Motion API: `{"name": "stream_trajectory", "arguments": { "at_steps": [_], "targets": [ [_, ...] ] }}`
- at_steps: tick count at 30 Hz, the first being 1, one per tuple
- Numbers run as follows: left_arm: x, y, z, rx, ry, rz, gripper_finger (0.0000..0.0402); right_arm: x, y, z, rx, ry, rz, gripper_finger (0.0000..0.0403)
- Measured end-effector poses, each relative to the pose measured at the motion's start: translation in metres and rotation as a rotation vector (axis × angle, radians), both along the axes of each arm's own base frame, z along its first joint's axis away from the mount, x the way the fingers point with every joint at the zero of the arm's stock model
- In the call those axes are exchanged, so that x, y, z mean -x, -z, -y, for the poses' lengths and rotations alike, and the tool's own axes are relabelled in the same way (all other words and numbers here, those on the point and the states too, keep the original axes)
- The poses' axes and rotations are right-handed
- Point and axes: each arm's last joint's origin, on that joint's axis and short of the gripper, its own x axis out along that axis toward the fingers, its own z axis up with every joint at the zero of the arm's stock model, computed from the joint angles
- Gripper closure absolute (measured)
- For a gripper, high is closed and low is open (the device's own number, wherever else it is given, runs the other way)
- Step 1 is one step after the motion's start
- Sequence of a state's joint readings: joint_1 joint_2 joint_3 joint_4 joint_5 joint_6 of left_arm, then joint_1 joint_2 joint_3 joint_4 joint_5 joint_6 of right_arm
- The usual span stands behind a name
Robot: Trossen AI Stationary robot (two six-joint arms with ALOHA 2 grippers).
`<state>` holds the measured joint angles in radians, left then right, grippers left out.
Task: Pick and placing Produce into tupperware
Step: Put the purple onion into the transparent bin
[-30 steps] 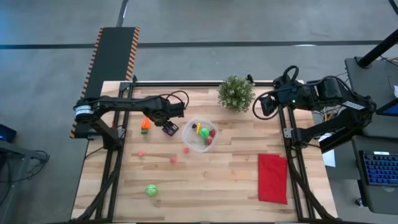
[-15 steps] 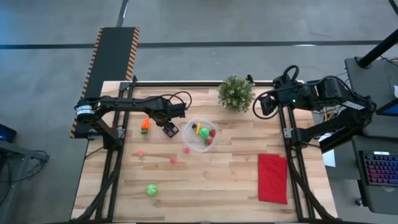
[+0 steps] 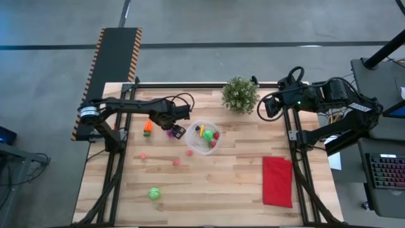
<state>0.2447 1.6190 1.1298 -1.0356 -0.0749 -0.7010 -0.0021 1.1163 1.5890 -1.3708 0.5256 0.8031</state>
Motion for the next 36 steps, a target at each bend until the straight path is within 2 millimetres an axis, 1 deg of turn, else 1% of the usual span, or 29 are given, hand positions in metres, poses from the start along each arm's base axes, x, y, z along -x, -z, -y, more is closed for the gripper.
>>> {"name": "stream_trajectory", "arguments": {
  "at_steps": [6,12,20,24,29,36],
  "targets": [
    [-0.002,0.018,0.000,0.029,0.000,-0.043,0.0150,0.000,0.000,0.000,0.008,-0.009,-0.006,0.0168],
    [-0.006,0.022,-0.001,0.021,-0.001,0.003,0.0149,0.000,0.000,0.000,0.010,-0.012,-0.009,0.0168],
    [-0.002,0.039,-0.005,0.068,-0.020,0.026,0.0149,0.000,0.000,0.000,0.011,-0.012,-0.010,0.0168],
    [-0.003,0.039,-0.005,0.066,-0.020,0.027,0.0149,0.000,0.000,0.000,0.014,-0.016,-0.013,0.0168],
    [-0.009,0.038,-0.007,0.046,-0.019,0.086,0.0149,0.000,0.000,0.000,0.030,-0.009,-0.016,0.0168],
    [-0.010,0.040,-0.008,0.044,-0.010,0.093,0.0149,0.000,0.000,0.001,0.029,-0.008,-0.015,0.0168]
  ]
}}
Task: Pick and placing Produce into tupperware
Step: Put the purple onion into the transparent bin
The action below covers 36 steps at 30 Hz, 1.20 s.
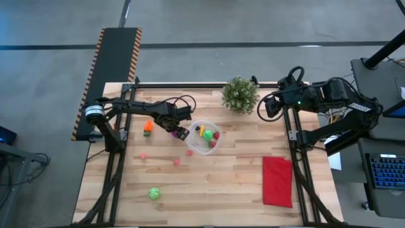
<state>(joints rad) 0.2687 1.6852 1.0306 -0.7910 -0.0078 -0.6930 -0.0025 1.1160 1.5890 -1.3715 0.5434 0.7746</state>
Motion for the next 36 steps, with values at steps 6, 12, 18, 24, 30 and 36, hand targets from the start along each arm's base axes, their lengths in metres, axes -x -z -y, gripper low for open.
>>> {"name": "stream_trajectory", "arguments": {
  "at_steps": [6,12,18,24,30,36],
  "targets": [
    [-0.002,-0.005,-0.001,-0.005,0.000,0.017,0.0149,0.000,0.000,0.000,-0.001,0.001,0.001,0.0168],
    [0.002,-0.017,0.001,-0.012,0.000,0.052,0.0149,0.000,0.000,0.000,-0.001,0.001,0.001,0.0168],
    [0.009,-0.032,0.003,-0.012,0.001,0.073,0.0160,0.000,0.000,0.000,0.002,0.004,0.001,0.0167],
    [0.013,-0.048,0.005,0.013,0.002,0.131,0.0171,0.000,0.000,0.000,0.007,0.005,-0.001,0.0167],
    [0.008,-0.086,0.007,0.025,0.037,0.291,0.0172,0.000,0.000,0.000,0.007,0.004,0.000,0.0168],
    [-0.004,-0.122,0.006,-0.042,0.111,0.452,0.0173,0.000,0.000,0.000,0.005,0.006,0.002,0.0168]
  ]
}}
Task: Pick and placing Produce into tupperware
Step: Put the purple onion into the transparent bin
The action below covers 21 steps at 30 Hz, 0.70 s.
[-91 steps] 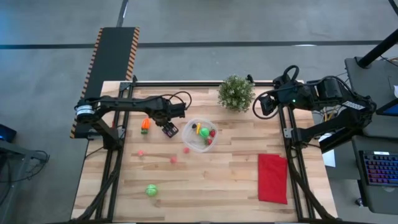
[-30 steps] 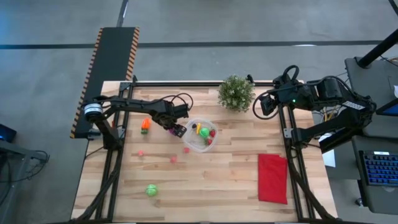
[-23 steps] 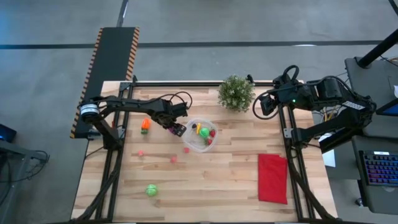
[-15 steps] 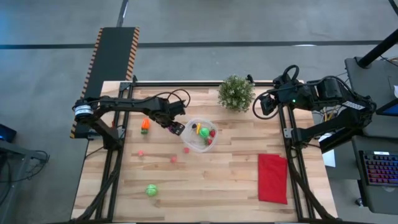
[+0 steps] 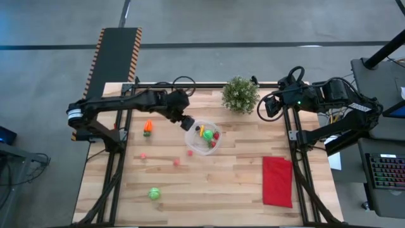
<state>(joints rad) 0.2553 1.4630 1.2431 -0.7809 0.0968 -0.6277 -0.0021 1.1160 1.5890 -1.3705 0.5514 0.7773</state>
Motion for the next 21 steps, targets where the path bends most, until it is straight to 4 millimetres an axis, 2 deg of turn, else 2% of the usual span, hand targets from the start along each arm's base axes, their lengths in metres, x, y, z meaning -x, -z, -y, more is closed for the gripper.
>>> {"name": "stream_trajectory", "arguments": {
  "at_steps": [4,12,21],
  "targets": [
    [-0.015,0.002,0.002,-0.033,0.073,0.005,0.0173,0.000,0.000,0.000,0.000,0.001,0.001,0.0168],
    [-0.035,0.045,0.008,0.019,0.144,-0.131,0.0173,0.000,0.000,0.000,-0.005,0.005,0.004,0.0168],
    [-0.048,0.064,0.006,0.012,0.170,-0.154,0.0145,0.000,0.000,0.000,-0.009,0.010,0.007,0.0168]
  ]
}}
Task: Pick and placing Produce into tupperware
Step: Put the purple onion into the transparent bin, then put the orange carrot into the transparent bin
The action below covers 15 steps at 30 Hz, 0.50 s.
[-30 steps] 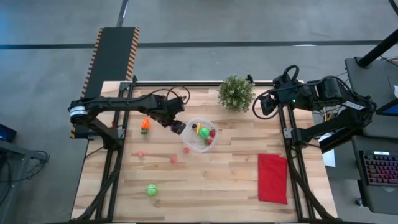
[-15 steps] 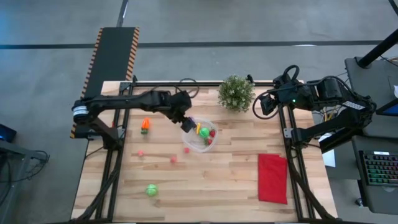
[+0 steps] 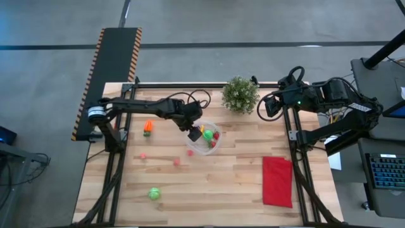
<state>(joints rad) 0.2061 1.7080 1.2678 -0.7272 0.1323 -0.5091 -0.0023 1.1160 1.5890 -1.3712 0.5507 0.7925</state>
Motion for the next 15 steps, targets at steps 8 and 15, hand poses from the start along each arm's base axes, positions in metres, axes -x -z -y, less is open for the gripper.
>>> {"name": "stream_trajectory", "arguments": {
  "at_steps": [8,15],
  "targets": [
    [-0.004,0.007,0.003,-0.001,0.017,-0.006,0.0102,0.000,0.000,0.000,0.000,0.000,-0.001,0.0168],
    [0.003,-0.006,0.002,-0.031,0.039,0.006,0.0092,0.000,0.000,0.000,0.000,0.000,-0.002,0.0167]
  ]
}}
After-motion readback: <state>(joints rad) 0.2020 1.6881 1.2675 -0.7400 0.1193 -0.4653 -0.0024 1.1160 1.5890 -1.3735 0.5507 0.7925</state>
